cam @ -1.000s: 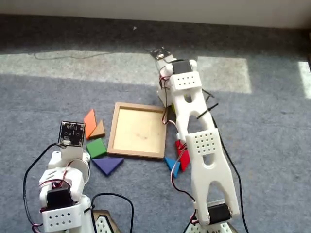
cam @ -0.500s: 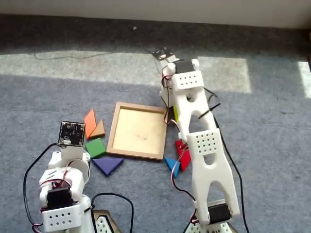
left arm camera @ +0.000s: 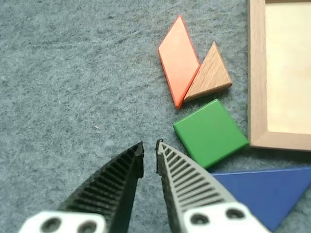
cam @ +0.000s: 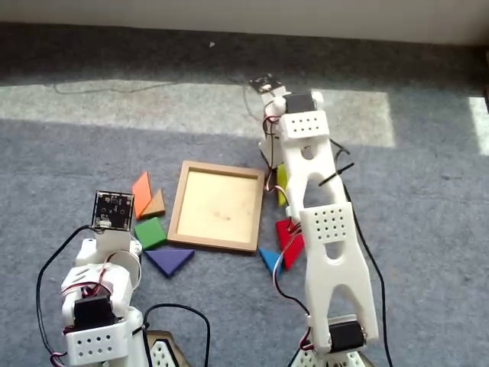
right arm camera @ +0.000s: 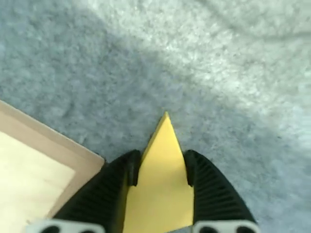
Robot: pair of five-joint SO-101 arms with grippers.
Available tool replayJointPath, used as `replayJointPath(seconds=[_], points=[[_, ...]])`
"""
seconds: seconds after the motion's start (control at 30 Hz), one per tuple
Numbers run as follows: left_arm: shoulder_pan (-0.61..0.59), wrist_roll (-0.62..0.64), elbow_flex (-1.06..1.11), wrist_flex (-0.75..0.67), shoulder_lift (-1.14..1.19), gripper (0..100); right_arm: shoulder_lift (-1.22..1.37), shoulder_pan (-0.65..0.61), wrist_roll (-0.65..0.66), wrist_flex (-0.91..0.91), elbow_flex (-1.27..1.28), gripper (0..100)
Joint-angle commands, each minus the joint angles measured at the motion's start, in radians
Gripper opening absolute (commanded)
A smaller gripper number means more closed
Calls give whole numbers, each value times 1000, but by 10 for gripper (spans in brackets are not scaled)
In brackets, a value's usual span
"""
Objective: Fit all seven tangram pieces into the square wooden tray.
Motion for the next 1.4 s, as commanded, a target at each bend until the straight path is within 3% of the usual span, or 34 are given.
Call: replayJointPath(seconds=[0.0, 0.13, 0.37, 0.9, 1.13, 1.37], points=[[-15, 3, -2, -18, -35, 81, -22, 51, 5, 35, 5, 77], [-15, 3, -2, -20, -35, 81, -122, 53, 5, 35, 124, 74], [-18, 3, -2, -43, -35, 81, -443, 25, 2, 18, 596, 75], [-15, 6, -2, -43, -35, 81, -954, 30, -78, -348, 1368, 74], [-13, 6, -2, -43, -35, 81, -1225, 33, -192, -476, 1652, 74], [-13, 8, -2, -43, -35, 81, -1307, 31, -373, -483, 1682, 77]])
